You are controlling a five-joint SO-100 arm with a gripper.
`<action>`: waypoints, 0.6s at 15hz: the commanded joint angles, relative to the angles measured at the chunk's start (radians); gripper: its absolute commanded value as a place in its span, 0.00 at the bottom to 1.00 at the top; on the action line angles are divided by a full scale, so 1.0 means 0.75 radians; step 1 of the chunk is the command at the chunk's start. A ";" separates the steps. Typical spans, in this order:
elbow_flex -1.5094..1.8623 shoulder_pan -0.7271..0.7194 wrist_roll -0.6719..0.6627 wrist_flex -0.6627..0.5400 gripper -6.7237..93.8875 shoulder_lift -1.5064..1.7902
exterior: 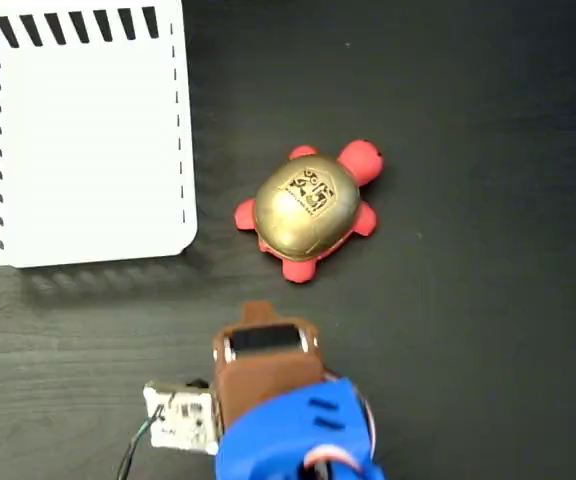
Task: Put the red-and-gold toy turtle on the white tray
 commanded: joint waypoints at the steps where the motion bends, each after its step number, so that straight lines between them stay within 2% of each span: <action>1: -0.346 0.014 -0.176 0.033 0.07 -0.286; 4: -0.652 0.117 -0.454 0.100 0.07 -0.687; 9: -1.066 0.239 -0.734 0.190 0.07 -1.199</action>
